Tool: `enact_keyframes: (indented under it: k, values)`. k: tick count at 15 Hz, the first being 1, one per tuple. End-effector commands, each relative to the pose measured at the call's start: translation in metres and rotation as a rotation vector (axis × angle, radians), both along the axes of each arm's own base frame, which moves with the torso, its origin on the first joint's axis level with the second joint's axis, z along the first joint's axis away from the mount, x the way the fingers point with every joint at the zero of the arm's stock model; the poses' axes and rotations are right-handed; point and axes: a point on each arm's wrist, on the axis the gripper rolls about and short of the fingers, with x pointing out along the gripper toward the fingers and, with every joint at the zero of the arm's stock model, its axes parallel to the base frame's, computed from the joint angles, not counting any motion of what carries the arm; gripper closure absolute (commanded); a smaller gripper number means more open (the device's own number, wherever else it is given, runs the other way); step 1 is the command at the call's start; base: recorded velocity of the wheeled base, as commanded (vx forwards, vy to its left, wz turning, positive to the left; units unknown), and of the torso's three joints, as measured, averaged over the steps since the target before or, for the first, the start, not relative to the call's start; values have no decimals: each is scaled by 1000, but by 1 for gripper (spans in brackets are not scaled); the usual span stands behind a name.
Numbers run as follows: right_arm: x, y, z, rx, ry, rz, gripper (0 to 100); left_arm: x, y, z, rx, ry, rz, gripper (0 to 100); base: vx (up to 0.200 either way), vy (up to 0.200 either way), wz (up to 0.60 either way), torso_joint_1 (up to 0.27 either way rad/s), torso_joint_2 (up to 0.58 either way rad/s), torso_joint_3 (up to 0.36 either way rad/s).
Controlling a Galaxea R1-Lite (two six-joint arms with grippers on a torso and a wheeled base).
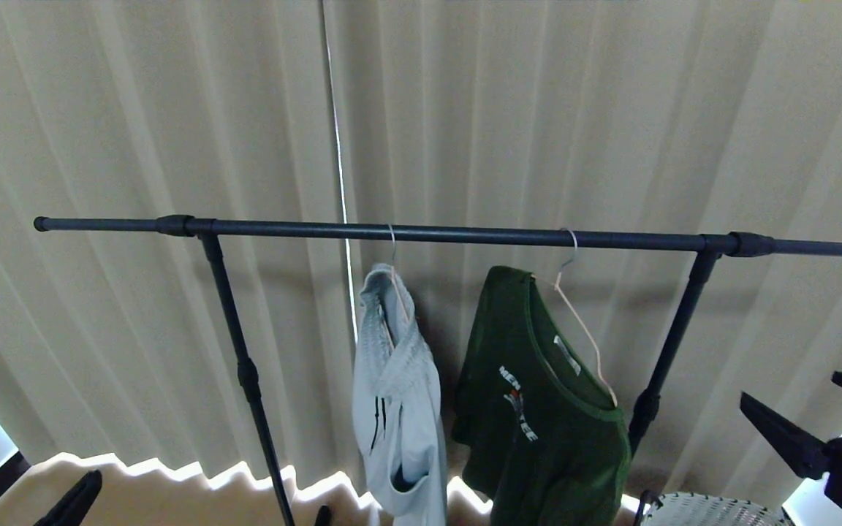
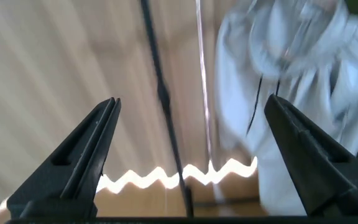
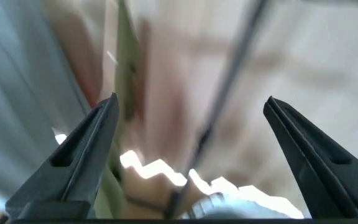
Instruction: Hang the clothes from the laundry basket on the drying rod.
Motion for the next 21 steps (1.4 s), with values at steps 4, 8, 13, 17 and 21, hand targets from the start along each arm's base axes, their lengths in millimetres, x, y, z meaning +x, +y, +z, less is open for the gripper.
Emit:
enact_keyframes:
  k: [4,8,13,17,21]
  values:
    - [-119,-28,-14,-7,32,-107,0,-58,1,-41,15,-68,17,0,0,0,0,0,0,0]
    - [-158,-28,-46,-18,23,-278,0,-64,-1,-43,-29,-113,-108,0,0,0,0,0,0,0]
    - [-159,-26,-59,78,-14,-308,0,-64,-1,-43,-24,-117,-112,0,0,0,0,0,0,0]
    - [-136,-25,-72,107,-175,-234,0,-63,-1,-43,-25,-108,-125,0,0,0,0,0,0,0]
    - [-130,-24,-74,111,-251,-191,0,-64,-1,-43,-31,-114,-122,0,0,0,0,0,0,0]
